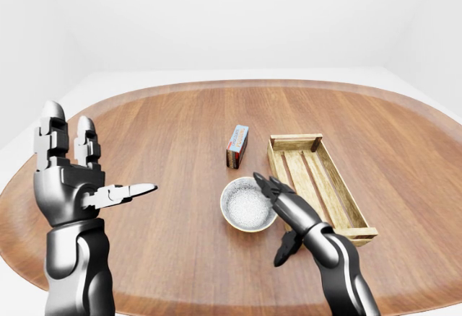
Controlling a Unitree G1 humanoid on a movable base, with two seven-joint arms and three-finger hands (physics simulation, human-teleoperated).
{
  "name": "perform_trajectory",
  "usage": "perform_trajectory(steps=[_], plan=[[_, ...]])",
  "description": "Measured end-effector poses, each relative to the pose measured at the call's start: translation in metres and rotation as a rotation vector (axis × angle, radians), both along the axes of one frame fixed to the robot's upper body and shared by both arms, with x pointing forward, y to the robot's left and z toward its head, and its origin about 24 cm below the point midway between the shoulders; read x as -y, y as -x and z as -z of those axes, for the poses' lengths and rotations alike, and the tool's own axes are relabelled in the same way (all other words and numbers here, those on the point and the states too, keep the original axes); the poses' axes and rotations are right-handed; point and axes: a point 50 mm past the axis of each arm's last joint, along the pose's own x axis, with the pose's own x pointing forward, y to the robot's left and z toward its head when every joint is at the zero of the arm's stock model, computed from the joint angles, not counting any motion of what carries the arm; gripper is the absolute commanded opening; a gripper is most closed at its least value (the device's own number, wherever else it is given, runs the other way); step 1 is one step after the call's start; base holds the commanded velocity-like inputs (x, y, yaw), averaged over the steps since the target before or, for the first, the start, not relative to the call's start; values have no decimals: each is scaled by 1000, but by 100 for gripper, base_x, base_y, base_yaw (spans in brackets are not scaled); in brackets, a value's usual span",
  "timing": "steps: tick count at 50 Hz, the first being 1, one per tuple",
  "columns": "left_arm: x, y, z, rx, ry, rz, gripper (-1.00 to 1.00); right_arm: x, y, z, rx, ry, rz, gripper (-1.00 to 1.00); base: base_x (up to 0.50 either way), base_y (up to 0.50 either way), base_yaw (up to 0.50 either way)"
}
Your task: Pick up the bowl on the left and put it in the tray.
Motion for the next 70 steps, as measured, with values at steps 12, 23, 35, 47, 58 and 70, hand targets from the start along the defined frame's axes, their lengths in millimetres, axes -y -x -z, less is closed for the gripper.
perform_trajectory(steps=[12,23,35,47,58,70], plan=[[0,0,-1,2,0,-1,100,6,-6,6,-33,22,20,100,0,0,0],[-1,0,-2,7,1,-3,100,8,-13,16,-65,34,34,100,0,0,0],[-2,1,-2,11,2,-5,100,2,-16,23,-80,31,28,100,0,0,0],[-2,1,-2,10,3,-6,100,-3,-17,27,-88,26,20,100,0,0,0],[-2,1,-2,10,4,-6,100,-5,-20,31,-102,36,12,100,0,0,0],[-2,1,-2,8,4,-6,100,-8,-24,36,-120,45,6,100,0,0,0]])
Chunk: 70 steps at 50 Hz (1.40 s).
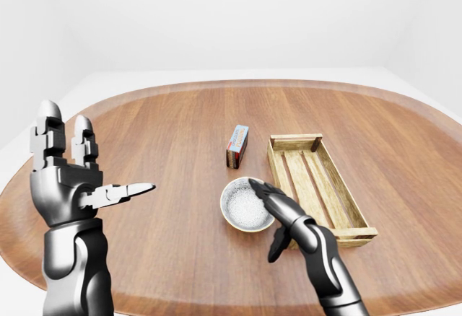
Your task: Pick up the bowl on the left and put it in the tray.
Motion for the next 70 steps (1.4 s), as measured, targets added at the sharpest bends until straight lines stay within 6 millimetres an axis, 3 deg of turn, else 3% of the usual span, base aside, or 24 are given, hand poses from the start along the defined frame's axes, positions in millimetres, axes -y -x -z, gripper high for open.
perform_trajectory(steps=[70], plan=[[-1,0,-1,6,3,-4,100,-15,-16,23,-71,42,-27,100,0,0,0]])
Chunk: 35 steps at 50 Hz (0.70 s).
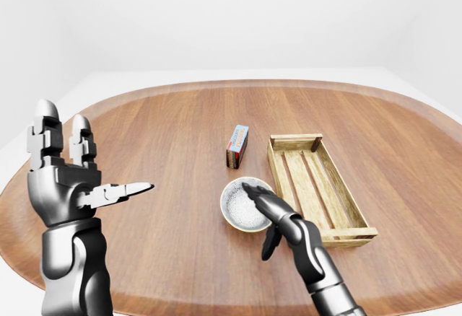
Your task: Pick up the bowl on the left and put it in the tray.
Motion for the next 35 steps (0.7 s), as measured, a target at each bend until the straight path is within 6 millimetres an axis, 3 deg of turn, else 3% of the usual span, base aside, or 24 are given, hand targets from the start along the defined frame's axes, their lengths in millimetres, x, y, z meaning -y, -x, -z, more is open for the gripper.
perform_trajectory(steps=[35], plan=[[-1,-1,1,-5,2,-1,100,-7,-2,22,-64,8,9,100,0,0,0]])
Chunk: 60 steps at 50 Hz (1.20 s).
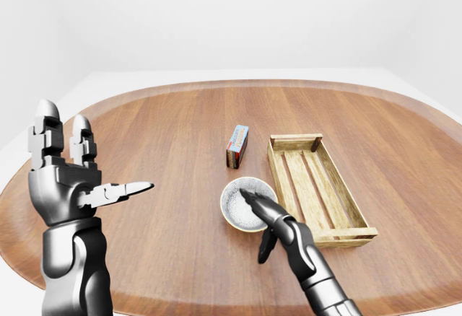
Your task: Pick up the bowl on the left and put it in the tray.
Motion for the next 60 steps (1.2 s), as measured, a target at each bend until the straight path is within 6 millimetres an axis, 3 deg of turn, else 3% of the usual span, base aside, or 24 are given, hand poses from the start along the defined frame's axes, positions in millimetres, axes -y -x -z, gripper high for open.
perform_trajectory(steps=[60], plan=[[0,0,0,-1,-1,-1,100,-1,-6,34,-88,22,58,100,0,0,0]])
